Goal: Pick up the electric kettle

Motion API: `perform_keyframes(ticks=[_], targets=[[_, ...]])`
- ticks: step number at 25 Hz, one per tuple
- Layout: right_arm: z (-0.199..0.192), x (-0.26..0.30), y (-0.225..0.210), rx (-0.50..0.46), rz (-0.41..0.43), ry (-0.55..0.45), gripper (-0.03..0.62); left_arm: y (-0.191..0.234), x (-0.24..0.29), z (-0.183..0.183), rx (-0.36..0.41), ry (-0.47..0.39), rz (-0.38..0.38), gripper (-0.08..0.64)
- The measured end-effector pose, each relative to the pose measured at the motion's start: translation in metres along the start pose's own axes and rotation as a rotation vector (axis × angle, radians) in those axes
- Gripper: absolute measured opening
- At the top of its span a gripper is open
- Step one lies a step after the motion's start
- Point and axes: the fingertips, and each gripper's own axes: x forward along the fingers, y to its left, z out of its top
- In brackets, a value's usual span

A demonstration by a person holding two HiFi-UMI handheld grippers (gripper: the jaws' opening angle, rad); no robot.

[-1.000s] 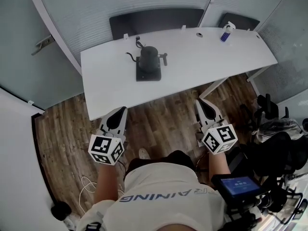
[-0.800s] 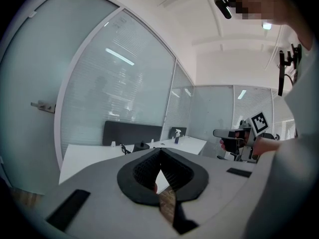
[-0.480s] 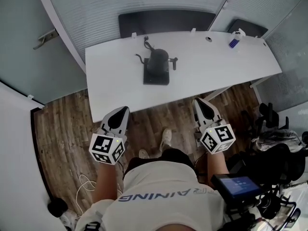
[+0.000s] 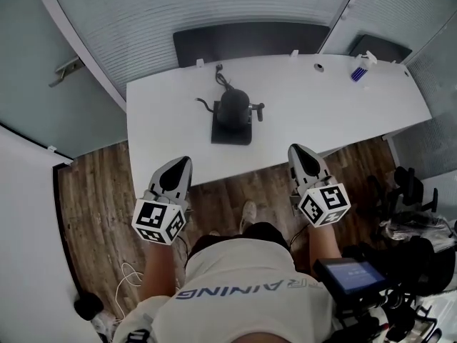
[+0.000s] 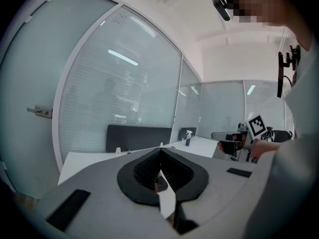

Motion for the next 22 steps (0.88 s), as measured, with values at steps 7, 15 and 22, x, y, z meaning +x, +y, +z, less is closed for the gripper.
perform_keyframes(ticks=[7,15,22], targets=[[0.005,0.033,-0.085,0.038,0.046,-0.023,0.011,-0.016,0.077,0.017,0.014,-0.005,0.061,0.012],[-0.028,0.067,-0.148,0.083,0.066,0.039,0.011,-0.022,0.127,0.015,0.008,0.027,0.139,0.012],[-0.051,0.108,-0.136,0.023,0.041,0.063,0.012,-0.004,0.131,0.0,-0.024,0.041,0.105,0.012]])
